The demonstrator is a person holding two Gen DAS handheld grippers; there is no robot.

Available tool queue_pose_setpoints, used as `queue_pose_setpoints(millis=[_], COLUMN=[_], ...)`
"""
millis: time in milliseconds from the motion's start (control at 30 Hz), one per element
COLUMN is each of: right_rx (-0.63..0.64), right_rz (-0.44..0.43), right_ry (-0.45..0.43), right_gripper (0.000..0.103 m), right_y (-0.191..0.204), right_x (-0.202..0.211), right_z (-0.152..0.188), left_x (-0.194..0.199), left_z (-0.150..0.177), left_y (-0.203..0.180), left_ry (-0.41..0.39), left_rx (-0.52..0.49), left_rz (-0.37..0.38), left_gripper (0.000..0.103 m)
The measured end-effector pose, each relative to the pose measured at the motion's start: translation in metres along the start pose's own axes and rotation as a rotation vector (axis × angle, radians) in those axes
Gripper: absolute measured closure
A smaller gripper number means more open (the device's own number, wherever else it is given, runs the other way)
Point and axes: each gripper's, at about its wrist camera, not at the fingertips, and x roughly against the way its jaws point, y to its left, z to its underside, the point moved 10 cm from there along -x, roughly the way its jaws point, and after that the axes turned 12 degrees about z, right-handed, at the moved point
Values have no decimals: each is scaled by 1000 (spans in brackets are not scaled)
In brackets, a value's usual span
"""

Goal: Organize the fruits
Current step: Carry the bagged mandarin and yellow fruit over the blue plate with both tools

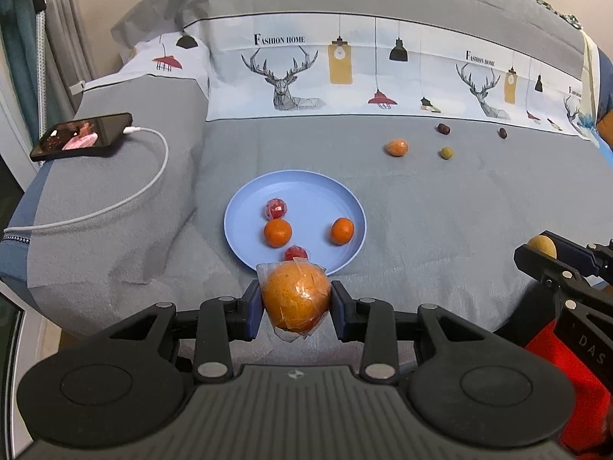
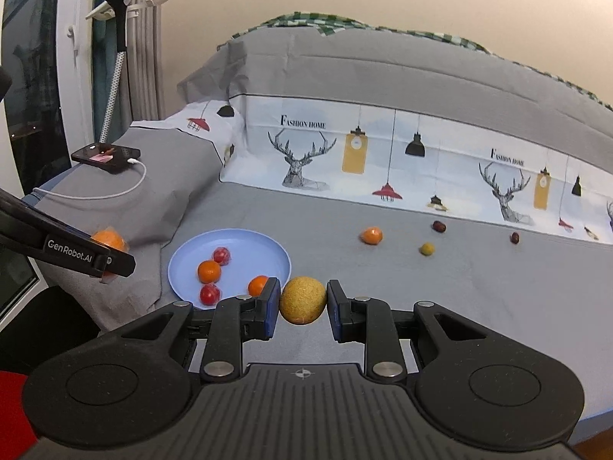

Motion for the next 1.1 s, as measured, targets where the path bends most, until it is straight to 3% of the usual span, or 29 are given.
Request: queue_pose_setpoints(millis=[1100], right_rx=[92], right_rz=[-54], right_ry=[93], right_gripper=[75], right_y=[23], right_x=[-39], right_z=[6], left_x=[-27], left_z=[-15], left_y=[46], left_ry=[36], left_rx=[95], left_rz=[-30], left_gripper=[63])
